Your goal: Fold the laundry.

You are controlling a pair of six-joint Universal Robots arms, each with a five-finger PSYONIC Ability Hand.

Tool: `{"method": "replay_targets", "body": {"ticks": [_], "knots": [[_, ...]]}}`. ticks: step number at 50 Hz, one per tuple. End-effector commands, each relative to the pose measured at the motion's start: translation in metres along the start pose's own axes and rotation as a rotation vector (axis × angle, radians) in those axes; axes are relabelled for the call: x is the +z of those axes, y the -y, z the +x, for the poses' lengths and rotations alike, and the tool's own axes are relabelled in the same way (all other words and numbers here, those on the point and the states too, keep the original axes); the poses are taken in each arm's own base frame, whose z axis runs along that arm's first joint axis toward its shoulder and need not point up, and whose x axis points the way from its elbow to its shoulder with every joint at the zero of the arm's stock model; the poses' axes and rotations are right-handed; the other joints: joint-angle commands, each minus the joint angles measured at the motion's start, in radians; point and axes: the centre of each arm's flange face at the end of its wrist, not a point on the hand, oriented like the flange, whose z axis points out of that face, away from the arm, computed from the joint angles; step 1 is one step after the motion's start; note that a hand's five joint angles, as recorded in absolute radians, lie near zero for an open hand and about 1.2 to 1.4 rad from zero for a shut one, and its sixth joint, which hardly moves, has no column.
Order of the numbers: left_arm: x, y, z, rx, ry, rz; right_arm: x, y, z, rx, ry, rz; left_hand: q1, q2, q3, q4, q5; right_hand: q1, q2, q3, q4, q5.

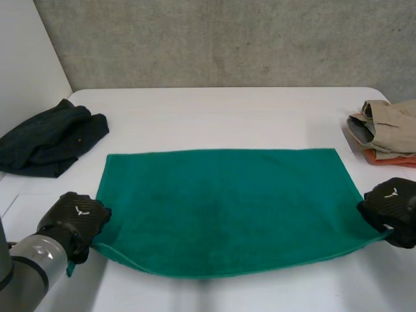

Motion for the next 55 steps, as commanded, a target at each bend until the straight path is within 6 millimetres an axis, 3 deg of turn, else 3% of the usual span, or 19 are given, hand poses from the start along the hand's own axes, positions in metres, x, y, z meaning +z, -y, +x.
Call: {"method": "replay_targets", "body": {"ticks": [1,3,11,21,22,25,27,28,34,39,42,45,46,48,55], "knots": [[0.031,0.017,-0.016,-0.017,0.118,0.129,0.022,-0.002,0.023,0.006,-0.127,0.053,0.229,0.195,0.202,0.194,0.255,0.401,0.22,0.214,0.204,0.222],[0.046,0.02,-0.017,-0.017,0.137,0.149,0.047,0.001,0.034,0.033,-0.176,0.1,0.229,0.195,0.202,0.194,0.255,0.401,0.22,0.214,0.204,0.222],[0.104,0.041,-0.031,-0.033,0.23,0.264,0.102,0.038,0.049,-0.027,-0.316,0.191,0.229,0.195,0.202,0.194,0.255,0.401,0.22,0.214,0.204,0.222],[0.168,0.052,-0.031,-0.041,0.302,0.294,0.165,0.053,0.073,-0.077,-0.465,0.27,0.226,0.193,0.199,0.191,0.253,0.401,0.22,0.214,0.204,0.222],[0.173,0.053,-0.03,-0.041,0.308,0.291,0.174,0.055,0.072,-0.084,-0.479,0.282,0.203,0.169,0.176,0.168,0.23,0.401,0.22,0.214,0.204,0.222],[0.189,0.055,-0.028,-0.041,0.326,0.29,0.19,0.055,0.073,-0.089,-0.513,0.29,-0.236,-0.27,-0.263,-0.271,-0.209,0.401,0.22,0.214,0.204,0.222],[0.194,0.056,-0.026,-0.04,0.325,0.293,0.197,0.053,0.073,-0.086,-0.536,0.271,-0.804,-0.838,-0.831,-0.839,-0.778,-0.621,-0.801,-0.807,-0.818,-0.799],[0.198,0.058,-0.022,-0.036,0.317,0.304,0.202,0.053,0.07,-0.085,-0.554,0.255,-0.955,-0.989,-0.982,-0.99,-0.929,-0.821,-1.002,-1.008,-1.018,-0.999],[0.192,0.069,-0.016,-0.034,0.31,0.34,0.195,0.06,0.06,-0.05,-0.568,0.247,-0.993,-1.027,-1.02,-1.028,-0.966,-0.821,-1.002,-1.008,-1.018,-0.999],[0.17,0.079,-0.018,-0.034,0.313,0.365,0.16,0.067,0.063,0.086,-0.551,0.307,-0.993,-1.027,-1.02,-1.028,-0.966,-0.821,-1.002,-1.008,-1.018,-0.999],[0.155,0.077,-0.019,-0.036,0.306,0.361,0.127,0.073,0.056,0.173,-0.49,0.37,-0.993,-1.027,-1.02,-1.028,-0.966,-0.821,-1.002,-1.008,-1.018,-0.999],[0.137,0.071,-0.016,-0.038,0.289,0.353,0.115,0.064,0.046,0.208,-0.419,0.37,-0.993,-1.027,-1.02,-1.028,-0.966,-0.821,-1.002,-1.008,-1.018,-0.999],[0.136,0.069,-0.015,-0.037,0.287,0.353,0.107,0.049,0.04,0.238,-0.354,0.345,-0.993,-1.027,-1.02,-1.028,-0.966,-0.821,-1.002,-1.008,-1.018,-0.999],[0.134,0.068,-0.014,-0.038,0.291,0.361,0.104,0.041,0.035,0.249,-0.312,0.326,-0.993,-1.027,-1.02,-1.028,-0.966,-0.821,-1.002,-1.008,-1.018,-0.999],[0.147,0.064,-0.017,-0.025,0.285,0.409,0.104,0.024,0.019,0.28,-0.233,0.29,-0.993,-1.027,-1.02,-1.028,-0.966,-0.821,-1.002,-1.008,-1.018,-0.999]]}}
